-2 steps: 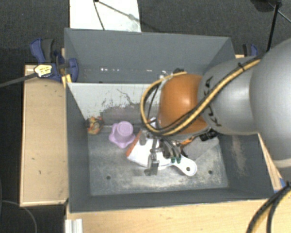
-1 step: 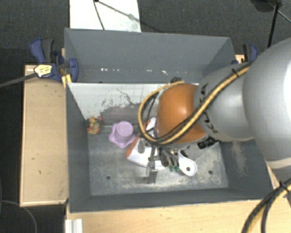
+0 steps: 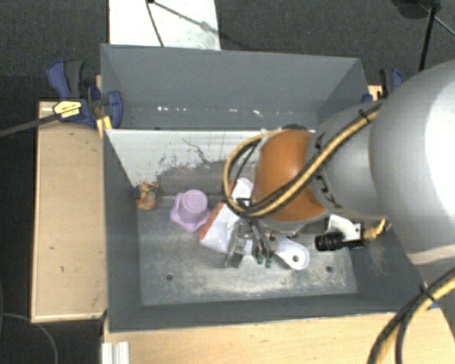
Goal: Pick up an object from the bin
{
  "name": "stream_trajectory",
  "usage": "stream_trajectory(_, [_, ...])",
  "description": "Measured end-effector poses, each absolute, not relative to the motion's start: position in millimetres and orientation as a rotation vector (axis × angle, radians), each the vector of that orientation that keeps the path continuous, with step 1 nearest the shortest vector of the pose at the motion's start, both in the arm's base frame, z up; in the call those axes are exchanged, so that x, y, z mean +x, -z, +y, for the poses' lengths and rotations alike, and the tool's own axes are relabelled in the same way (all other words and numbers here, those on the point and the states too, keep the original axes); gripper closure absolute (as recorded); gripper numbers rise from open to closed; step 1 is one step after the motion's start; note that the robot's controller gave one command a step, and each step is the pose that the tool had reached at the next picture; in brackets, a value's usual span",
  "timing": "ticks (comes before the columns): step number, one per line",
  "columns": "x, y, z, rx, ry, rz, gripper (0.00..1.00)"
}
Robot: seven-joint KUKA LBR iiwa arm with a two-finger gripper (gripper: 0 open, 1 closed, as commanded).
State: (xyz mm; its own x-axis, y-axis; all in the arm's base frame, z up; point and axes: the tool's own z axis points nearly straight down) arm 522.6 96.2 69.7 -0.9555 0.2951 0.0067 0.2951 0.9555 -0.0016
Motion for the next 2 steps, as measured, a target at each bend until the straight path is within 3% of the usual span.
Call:
stream_trajectory(1, [522.6,-69.7,96.2,-0.468,-0.001,-3.100,1.00])
stream_trajectory(2, [530.7,-226.5,93.8,-0.368,0.002,-3.125,1.00])
